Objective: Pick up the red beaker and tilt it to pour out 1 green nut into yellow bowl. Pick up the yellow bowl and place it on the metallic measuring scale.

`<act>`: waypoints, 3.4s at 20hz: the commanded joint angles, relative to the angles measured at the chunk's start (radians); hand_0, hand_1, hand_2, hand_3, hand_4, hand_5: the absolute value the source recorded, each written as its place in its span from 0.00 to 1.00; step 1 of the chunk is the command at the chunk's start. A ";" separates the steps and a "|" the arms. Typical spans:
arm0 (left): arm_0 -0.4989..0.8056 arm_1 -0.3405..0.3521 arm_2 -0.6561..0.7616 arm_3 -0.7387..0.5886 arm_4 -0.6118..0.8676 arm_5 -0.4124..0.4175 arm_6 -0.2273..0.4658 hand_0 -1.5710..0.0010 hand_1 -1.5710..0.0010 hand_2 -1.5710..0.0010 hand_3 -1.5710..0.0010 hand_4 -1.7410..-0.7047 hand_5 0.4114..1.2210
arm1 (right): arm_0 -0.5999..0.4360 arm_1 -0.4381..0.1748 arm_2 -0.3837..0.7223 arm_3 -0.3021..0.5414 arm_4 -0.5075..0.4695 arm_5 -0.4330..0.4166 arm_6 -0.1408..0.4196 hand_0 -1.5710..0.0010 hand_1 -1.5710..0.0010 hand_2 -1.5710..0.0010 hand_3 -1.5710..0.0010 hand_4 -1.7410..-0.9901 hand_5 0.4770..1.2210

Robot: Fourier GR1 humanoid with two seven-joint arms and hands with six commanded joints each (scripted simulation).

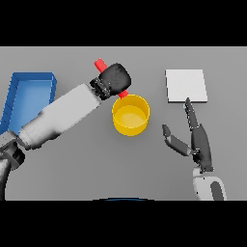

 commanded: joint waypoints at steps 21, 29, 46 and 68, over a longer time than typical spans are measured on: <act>-0.259 -0.075 -0.434 0.126 -0.214 0.032 -0.085 0.00 0.00 0.00 0.00 0.02 1.00 | 0.008 -0.003 -0.004 -0.009 0.015 -0.018 -0.003 1.00 1.00 1.00 1.00 0.78 0.21; -0.492 0.003 -0.385 0.273 -0.145 0.111 -0.138 0.00 0.00 0.00 0.25 0.01 1.00 | 0.007 -0.002 0.007 -0.006 0.016 -0.007 -0.034 1.00 1.00 1.00 1.00 0.77 0.25; -0.331 0.316 0.352 0.740 0.793 0.368 0.127 0.00 0.00 0.00 0.02 0.00 1.00 | -0.042 -0.002 0.001 0.029 -0.043 0.038 -0.031 1.00 1.00 1.00 1.00 0.82 0.23; 0.461 0.516 0.351 -0.133 1.376 0.807 0.570 0.00 0.00 0.00 0.13 0.00 0.74 | -0.052 -0.013 0.005 0.060 -0.029 0.041 -0.045 1.00 1.00 1.00 1.00 0.76 0.27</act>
